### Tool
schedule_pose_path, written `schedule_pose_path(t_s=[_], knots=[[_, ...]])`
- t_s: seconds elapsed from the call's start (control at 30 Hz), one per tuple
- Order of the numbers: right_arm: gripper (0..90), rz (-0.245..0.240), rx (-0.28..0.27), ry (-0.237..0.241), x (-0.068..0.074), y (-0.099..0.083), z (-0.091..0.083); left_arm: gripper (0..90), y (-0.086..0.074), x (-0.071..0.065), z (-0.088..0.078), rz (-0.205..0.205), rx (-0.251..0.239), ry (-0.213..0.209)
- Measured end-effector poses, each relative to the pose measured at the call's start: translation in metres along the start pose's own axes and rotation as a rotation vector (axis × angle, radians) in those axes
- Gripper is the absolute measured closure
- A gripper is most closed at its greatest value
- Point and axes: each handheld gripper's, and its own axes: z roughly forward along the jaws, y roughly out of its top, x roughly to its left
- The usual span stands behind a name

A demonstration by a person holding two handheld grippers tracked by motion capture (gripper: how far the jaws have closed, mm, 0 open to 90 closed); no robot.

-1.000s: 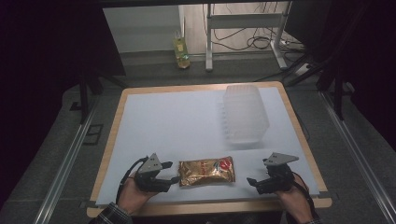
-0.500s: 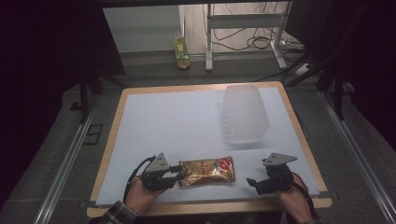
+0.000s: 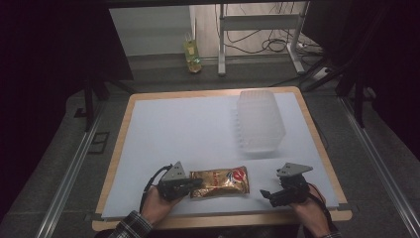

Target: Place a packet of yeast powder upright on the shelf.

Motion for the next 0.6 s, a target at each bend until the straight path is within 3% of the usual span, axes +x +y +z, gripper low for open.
schedule_pose_path(t_s=[0.07, 0.2, 0.6], knots=[[2.7, -0.002, -0.006, 0.001, 0.002, 0.001, 0.001, 89.6, 0.000, -0.002, 0.010, 0.006, 0.030, 0.004], [2.8, -0.010, 0.001, 0.002, 0.004, 0.002, 0.002, 89.7, -0.004, 0.002, 0.009, -0.002, 0.042, 0.014], [2.8, -0.014, 0.010, 0.010, 0.006, 0.002, 0.002, 89.8, -0.012, 0.006, 0.003, -0.020, 0.038, 0.026]])
